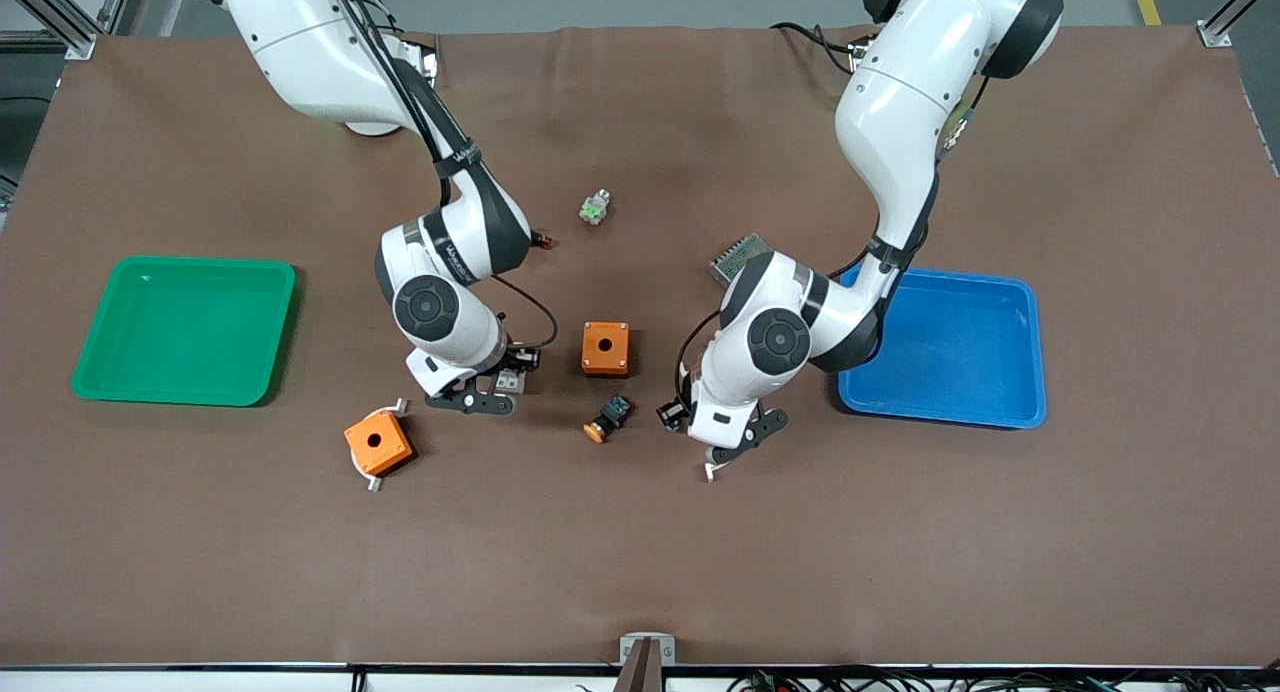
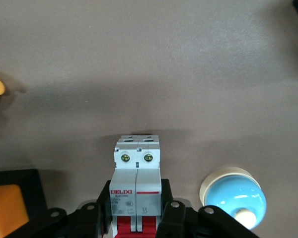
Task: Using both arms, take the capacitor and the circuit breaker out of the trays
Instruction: 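Carry the breaker and capacitor to the table middle and release both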
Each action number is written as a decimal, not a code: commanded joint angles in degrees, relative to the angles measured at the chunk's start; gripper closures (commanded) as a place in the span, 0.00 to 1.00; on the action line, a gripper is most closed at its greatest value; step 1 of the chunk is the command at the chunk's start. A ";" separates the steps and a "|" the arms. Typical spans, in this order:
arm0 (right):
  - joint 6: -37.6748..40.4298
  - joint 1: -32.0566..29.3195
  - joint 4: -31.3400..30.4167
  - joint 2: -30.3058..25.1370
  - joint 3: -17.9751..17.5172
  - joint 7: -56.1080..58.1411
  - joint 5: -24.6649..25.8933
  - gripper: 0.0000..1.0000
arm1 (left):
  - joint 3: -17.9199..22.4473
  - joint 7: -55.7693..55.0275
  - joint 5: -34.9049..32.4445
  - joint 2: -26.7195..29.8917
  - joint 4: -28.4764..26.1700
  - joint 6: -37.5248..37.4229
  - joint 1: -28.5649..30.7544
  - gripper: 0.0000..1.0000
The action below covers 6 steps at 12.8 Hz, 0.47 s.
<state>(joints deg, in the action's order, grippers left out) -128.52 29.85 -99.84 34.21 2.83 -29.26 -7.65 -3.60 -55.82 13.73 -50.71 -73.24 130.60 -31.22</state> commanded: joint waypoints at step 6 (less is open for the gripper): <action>1.87 0.30 1.49 -1.07 0.77 -0.54 -2.99 0.00 | 0.52 0.98 0.50 3.06 0.64 -1.57 2.29 0.07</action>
<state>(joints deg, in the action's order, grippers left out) -128.20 29.85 -98.79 34.44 3.02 -29.59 -9.09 -3.32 -55.81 13.73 -50.52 -72.33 130.62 -30.74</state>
